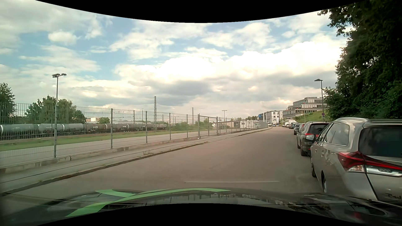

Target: Follow the waypoints while adhering to traffic rules and regulations

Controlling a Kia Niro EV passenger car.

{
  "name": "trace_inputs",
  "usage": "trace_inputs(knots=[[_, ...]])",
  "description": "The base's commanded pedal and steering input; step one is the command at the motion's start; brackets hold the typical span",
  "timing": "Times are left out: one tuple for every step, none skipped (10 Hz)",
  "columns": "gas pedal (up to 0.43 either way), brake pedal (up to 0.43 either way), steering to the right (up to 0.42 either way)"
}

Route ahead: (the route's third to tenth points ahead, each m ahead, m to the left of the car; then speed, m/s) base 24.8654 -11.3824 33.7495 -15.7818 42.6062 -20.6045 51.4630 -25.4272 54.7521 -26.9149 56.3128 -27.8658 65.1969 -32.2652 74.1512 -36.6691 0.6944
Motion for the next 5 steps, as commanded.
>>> trace_inputs(knots=[[0.0,0.006,-0.843],[0.0,0.024,-0.804],[0.0,0.024,-0.759],[0.0,0.024,-0.72],[0.0,0.024,-0.687]])
